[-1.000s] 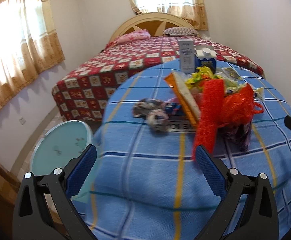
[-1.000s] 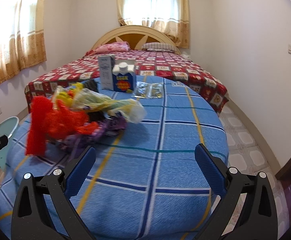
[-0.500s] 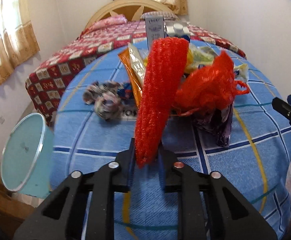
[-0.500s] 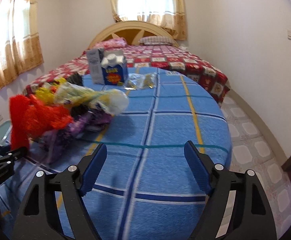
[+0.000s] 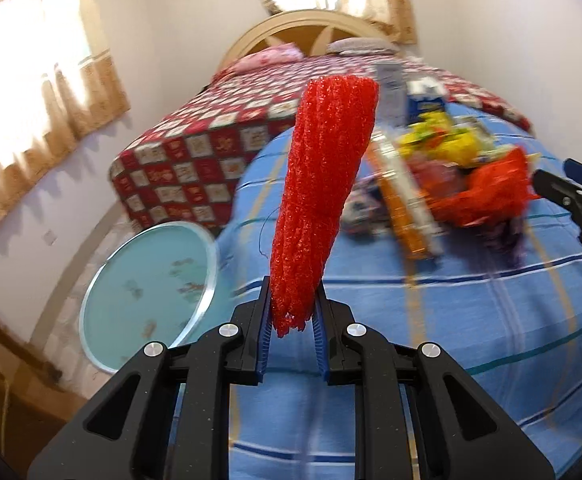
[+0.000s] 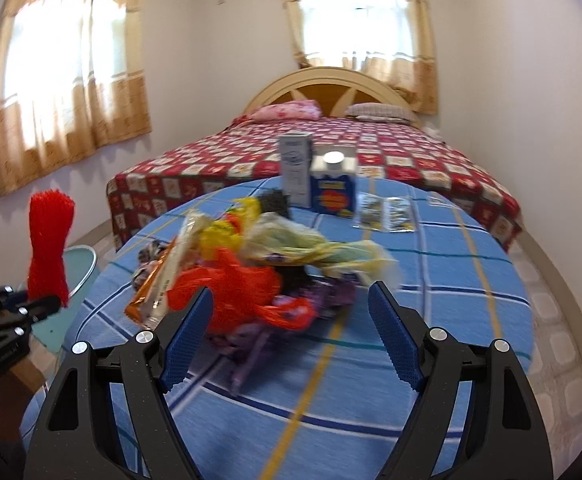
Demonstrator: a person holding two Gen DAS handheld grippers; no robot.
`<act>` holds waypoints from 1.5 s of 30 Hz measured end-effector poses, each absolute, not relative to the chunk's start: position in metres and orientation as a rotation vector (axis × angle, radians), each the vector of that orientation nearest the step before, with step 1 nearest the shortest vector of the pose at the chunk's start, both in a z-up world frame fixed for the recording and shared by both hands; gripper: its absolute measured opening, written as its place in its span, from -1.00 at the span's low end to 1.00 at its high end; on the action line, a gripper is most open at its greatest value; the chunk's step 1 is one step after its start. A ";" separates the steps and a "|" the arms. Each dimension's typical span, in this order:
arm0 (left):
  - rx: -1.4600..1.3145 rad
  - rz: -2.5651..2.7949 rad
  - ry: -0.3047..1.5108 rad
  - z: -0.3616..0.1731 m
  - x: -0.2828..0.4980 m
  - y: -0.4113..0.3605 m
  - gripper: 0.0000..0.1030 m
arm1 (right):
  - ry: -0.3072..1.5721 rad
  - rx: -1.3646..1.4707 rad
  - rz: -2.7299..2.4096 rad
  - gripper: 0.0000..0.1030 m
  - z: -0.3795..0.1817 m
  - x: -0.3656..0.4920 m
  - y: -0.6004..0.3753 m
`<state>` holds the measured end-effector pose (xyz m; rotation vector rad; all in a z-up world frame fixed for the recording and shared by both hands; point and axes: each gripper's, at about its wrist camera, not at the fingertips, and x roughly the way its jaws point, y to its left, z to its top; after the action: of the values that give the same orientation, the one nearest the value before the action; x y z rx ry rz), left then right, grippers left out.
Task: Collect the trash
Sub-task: 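Grasp the red mesh bag with the left tool while the right tool grasps the red plastic bag, then carry both red bags over the blue bin and open both tools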
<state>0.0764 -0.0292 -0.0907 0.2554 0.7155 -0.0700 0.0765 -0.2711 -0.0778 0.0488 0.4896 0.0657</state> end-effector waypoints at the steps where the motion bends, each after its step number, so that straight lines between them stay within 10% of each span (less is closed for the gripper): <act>1: 0.249 -0.048 0.726 -0.093 0.078 -0.021 -0.64 | 0.501 0.047 0.078 0.54 -0.080 0.081 -0.267; 11: 0.206 0.036 0.760 -0.100 0.087 0.026 -0.64 | 0.564 -0.011 0.198 -0.71 -0.092 0.093 -0.239; 45: 0.111 0.361 0.759 -0.080 0.114 0.150 -0.62 | 0.474 -0.111 0.424 -0.74 -0.039 0.145 -0.107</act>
<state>0.1137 0.1504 -0.0804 0.1107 0.7594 0.3606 0.1448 -0.1068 -0.0391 -0.1105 0.4744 0.4240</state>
